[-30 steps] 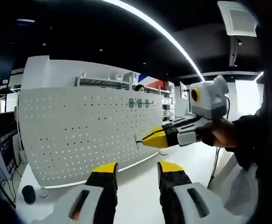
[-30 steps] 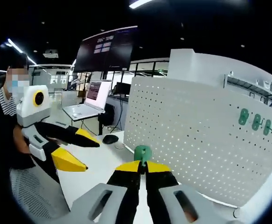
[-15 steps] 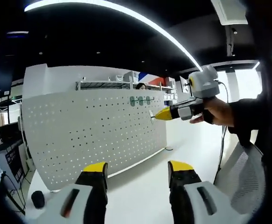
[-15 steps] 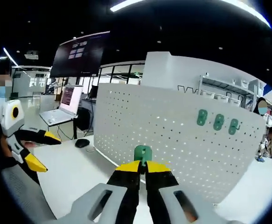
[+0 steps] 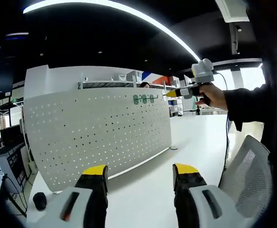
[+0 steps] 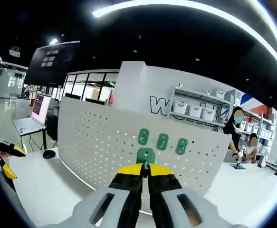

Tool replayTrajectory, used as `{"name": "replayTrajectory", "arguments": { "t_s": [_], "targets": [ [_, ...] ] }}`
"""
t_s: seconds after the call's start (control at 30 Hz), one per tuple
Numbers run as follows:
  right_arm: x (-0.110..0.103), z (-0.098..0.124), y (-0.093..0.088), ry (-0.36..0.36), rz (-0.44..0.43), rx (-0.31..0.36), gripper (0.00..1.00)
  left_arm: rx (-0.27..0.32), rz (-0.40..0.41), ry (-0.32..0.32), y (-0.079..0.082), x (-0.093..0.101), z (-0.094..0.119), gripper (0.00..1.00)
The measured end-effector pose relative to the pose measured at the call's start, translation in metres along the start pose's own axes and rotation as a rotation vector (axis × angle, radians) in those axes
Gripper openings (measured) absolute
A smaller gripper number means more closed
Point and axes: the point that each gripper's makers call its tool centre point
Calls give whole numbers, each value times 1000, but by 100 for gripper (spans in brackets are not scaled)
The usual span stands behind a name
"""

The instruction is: Insert the hook assembly into the mounting plate slot until the hook locks in place.

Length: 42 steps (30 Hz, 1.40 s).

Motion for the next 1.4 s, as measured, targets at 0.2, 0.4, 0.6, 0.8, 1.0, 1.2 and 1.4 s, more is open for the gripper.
{"name": "replayTrajectory", "arguments": {
  "t_s": [0.2,0.4,0.6,0.8,1.0,1.2,1.4],
  "targets": [
    [17,-2,0,-36,9,-7,0,11,5,19,1,-5,1,57],
    [26,-7,0,-55,12,-8,0,16,7,29,2,-8,2,57],
    [37,-11,-6,-72,1,-16,0,3,-3,18,-1,-4,0,57],
    [55,-18,-8,-93,-25,-13,0,-1,3,6,-2,-2,-2,57],
    [73,-29,-13,-121,-35,-15,0,-9,-3,-1,-4,0,-3,57],
    [88,-46,-17,-135,-38,-25,0,-18,2,8,-6,-2,-4,57],
    [99,-65,-22,-148,-55,-27,0,-26,1,19,-8,-4,-5,57]
  ]
}}
Point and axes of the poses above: the point that each gripper's makers call its tool centre point, and the gripper's own axes: z roughly backward along the fingers, x roughly to its right, y roughly out of its top, and after that the axes turned 8 degrees about z, right-handed
